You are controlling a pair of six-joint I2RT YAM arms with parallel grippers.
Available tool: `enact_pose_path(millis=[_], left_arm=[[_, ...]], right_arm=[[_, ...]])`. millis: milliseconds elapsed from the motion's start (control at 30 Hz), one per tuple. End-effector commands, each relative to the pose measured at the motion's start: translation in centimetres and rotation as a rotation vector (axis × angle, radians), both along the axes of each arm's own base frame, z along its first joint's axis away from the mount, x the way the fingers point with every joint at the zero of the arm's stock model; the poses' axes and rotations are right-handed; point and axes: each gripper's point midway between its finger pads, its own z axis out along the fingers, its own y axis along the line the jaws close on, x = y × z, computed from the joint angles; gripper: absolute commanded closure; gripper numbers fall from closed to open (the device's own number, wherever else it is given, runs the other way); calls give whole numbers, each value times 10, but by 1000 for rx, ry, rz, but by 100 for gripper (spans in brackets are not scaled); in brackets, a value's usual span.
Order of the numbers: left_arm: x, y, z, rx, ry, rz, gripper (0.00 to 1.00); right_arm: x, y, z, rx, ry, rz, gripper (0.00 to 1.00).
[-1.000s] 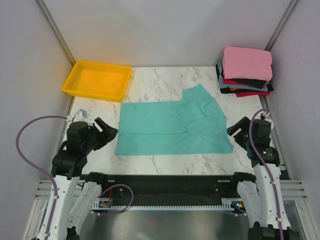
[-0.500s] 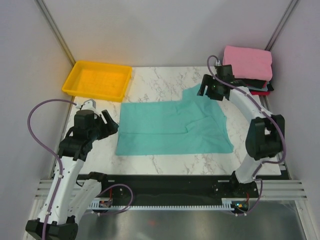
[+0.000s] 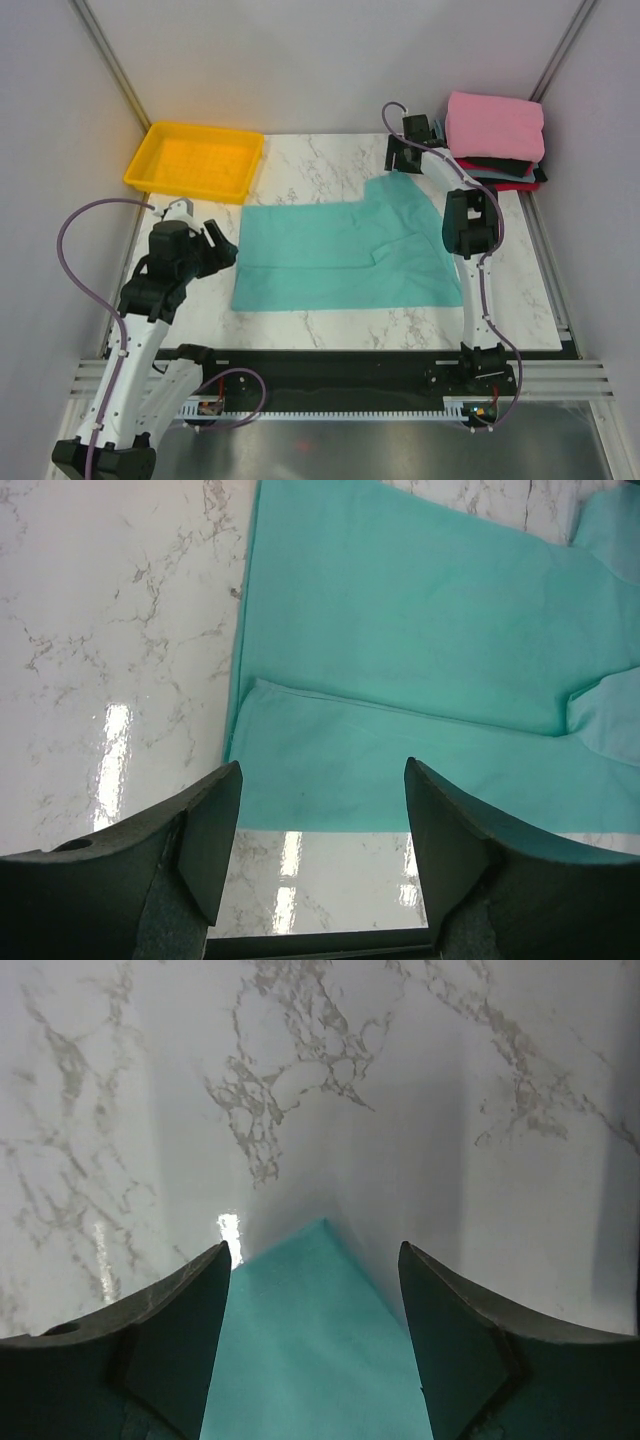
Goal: Fold and stack the t-shirts
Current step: Fold the tshirt
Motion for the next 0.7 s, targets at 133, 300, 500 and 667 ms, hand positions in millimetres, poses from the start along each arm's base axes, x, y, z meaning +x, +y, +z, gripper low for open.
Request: enact_pose_path(millis=[133,300,500,667], left_arm=[[7,0,4,23,-31,-24,27],[11,4,-2,34,-8,-4,27],[48,6,-3,63,26,34,27],[112,0,5,91,39,29,27]], right_arm=[[9,-5,-2,-57,-23,3,33],[1,-2,-12,-29,-15,10,69],[-5,8,-2,35,-60,27,87],[-1,23,31,93,-112,95,98]])
